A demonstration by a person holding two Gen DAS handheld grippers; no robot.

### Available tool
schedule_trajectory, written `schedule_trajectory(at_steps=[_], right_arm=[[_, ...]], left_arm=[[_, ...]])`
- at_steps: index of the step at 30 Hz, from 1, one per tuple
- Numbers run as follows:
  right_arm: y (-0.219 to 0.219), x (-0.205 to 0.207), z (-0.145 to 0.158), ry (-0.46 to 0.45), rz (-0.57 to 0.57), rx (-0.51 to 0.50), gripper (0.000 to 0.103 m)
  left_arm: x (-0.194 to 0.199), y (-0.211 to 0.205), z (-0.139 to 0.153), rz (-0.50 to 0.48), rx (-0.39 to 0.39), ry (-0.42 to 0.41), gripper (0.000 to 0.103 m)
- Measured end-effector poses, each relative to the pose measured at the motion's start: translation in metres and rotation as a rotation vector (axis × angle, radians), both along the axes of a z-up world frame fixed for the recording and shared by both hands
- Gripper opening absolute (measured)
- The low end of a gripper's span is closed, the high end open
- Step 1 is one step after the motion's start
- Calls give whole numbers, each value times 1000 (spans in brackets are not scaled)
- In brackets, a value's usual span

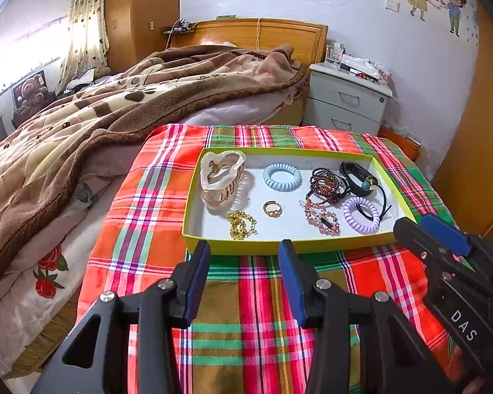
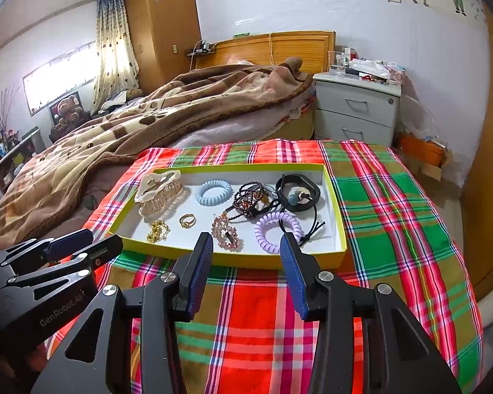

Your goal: Organize jewelry

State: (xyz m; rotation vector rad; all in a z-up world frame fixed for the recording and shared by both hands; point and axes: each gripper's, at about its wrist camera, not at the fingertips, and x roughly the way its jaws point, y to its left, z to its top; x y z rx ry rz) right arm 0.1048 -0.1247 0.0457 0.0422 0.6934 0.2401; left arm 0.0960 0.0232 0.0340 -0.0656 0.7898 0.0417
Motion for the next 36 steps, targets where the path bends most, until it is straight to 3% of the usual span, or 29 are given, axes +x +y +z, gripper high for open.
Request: schedule_trajectory(at_steps=[36], right_arm=[[2,-2,-3,3,-3,8,44]], left_arm=[[0,-1,-4,4,18,20,45]])
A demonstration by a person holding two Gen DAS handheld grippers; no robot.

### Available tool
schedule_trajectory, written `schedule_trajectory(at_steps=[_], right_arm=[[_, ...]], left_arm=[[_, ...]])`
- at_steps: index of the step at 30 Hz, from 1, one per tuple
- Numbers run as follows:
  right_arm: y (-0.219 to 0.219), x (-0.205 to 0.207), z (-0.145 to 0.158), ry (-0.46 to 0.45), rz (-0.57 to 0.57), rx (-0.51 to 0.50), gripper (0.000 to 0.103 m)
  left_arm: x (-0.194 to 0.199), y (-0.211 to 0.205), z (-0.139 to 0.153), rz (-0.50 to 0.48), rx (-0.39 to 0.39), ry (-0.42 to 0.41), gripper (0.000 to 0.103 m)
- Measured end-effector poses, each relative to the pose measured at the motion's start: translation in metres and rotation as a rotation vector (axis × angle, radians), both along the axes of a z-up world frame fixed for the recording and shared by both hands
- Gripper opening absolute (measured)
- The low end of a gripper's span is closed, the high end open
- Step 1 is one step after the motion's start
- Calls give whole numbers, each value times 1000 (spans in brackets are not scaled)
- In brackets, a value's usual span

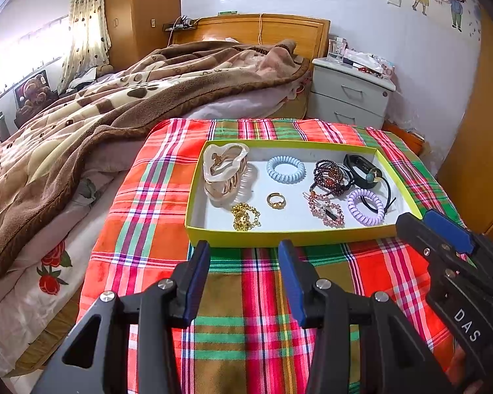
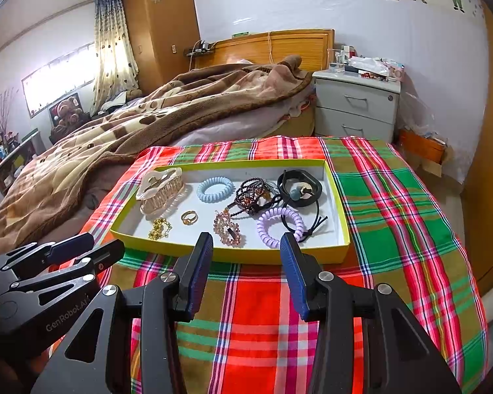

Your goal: Organize jewelry

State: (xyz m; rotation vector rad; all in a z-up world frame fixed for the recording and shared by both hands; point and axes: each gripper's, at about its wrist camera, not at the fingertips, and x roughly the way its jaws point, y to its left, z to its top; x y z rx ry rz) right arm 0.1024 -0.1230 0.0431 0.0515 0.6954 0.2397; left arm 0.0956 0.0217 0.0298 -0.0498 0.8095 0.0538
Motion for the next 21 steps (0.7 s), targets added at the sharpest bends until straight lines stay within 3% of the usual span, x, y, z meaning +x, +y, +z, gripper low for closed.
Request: schedule_trajectory(at_steps=[21], right_arm=[[-1,-2,0,0,-3,-5,44]], left_arm=[[0,2,-3,-5,-10,6,45]])
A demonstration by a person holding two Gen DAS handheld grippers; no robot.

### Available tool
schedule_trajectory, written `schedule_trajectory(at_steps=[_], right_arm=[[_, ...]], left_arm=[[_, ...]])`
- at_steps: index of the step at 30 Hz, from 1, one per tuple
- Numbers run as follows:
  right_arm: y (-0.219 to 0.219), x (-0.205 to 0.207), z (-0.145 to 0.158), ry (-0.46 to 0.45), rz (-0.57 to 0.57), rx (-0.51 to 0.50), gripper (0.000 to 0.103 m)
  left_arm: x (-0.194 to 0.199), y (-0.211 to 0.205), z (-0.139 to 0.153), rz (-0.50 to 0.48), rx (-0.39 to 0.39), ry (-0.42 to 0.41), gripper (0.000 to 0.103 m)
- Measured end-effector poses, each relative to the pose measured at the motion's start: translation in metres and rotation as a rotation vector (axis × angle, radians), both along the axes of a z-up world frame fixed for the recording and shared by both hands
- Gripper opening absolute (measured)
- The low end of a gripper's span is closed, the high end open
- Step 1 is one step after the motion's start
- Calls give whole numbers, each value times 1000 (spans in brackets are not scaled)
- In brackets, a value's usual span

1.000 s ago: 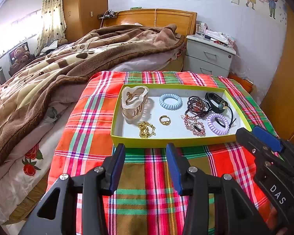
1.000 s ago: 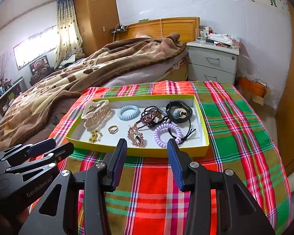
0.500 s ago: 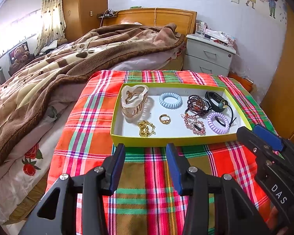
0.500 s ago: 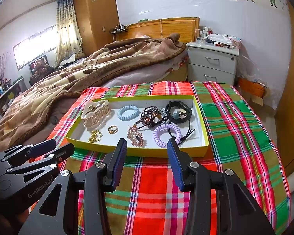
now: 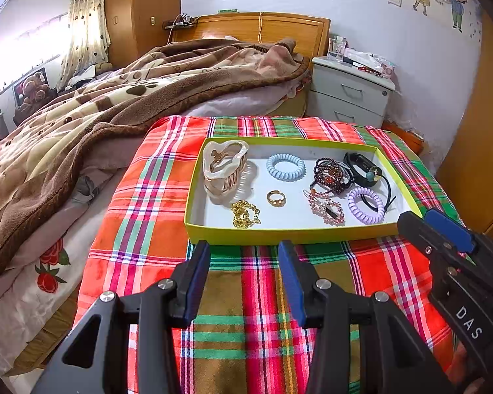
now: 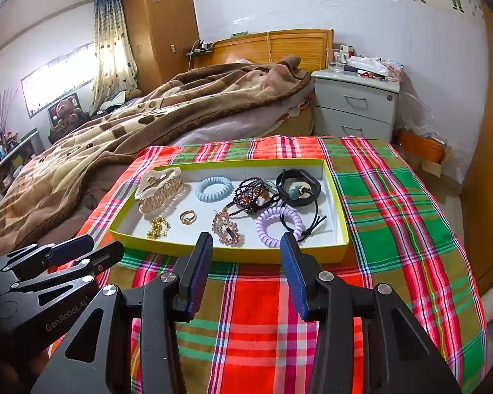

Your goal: Organize jewelry

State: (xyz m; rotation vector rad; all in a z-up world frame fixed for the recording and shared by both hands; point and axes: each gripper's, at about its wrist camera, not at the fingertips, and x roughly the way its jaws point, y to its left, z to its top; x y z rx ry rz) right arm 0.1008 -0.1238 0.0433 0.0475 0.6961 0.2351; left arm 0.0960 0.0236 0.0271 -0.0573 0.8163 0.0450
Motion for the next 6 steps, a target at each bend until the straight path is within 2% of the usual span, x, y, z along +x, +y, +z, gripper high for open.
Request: schedule_trajectory(at_steps=[6], right_arm=[[-2,1,0,1,-3,2,44]], left_arm=[[0,2,-1,6,-6,6,45]])
